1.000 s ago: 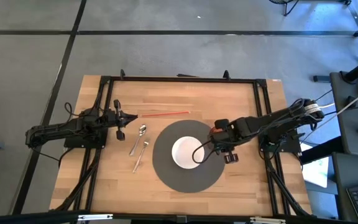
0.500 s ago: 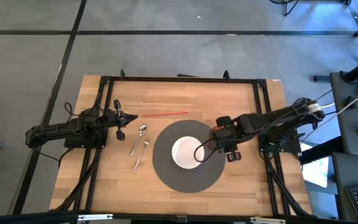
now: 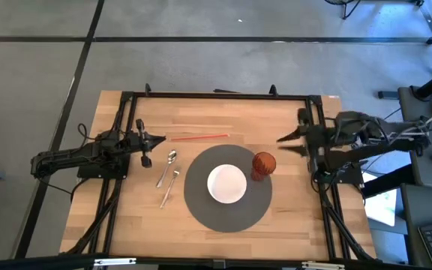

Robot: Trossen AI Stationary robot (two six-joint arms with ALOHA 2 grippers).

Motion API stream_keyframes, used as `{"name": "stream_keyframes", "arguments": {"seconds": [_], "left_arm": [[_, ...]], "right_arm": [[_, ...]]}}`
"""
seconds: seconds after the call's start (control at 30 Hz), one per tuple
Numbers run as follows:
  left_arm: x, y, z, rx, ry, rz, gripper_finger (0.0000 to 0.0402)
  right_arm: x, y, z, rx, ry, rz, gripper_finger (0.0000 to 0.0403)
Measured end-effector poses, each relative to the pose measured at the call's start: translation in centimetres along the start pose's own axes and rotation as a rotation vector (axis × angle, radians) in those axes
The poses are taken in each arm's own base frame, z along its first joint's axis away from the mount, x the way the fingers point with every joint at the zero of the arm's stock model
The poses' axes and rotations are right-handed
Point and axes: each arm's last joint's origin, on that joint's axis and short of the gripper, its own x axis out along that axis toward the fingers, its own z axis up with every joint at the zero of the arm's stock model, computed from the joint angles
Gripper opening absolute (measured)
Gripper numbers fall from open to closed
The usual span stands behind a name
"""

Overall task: Pick & Place Utensil
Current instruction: Put the red drinking straw into the red cup

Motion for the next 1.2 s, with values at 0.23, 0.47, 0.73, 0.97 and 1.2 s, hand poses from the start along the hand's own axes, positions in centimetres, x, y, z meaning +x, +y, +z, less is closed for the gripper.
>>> {"name": "stream_keyframes", "arguments": {"seconds": [0.23, 0.47, 0.73, 0.97, 1.2], "left_arm": [[0.0, 0.0, 0.0, 0.000, 0.000, 0.002, 0.0003], [0.0, 0.0, 0.0, 0.000, 0.000, 0.002, 0.0002], [0.0, 0.0, 0.0, -0.003, 0.000, 0.001, 0.0001], [0.0, 0.0, 0.0, -0.019, 0.000, 0.001, 0.0001], [0.1, 0.0, -0.1, -0.024, 0.018, -0.002, 0.0004]], "right_arm": [[0.3, -0.2, -6.0, 0.098, -0.187, 0.016, 0.0011], [1.2, 0.6, -11.8, 0.092, -0.269, -0.005, 0.0006], [0.1, 1.2, -15.7, 0.063, -0.392, -0.034, 0.0003], [-0.8, 1.3, -16.8, 0.117, -0.417, -0.060, 0.0002], [-0.7, 1.4, -17.5, 0.124, -0.346, -0.046, 0.0003]]}}
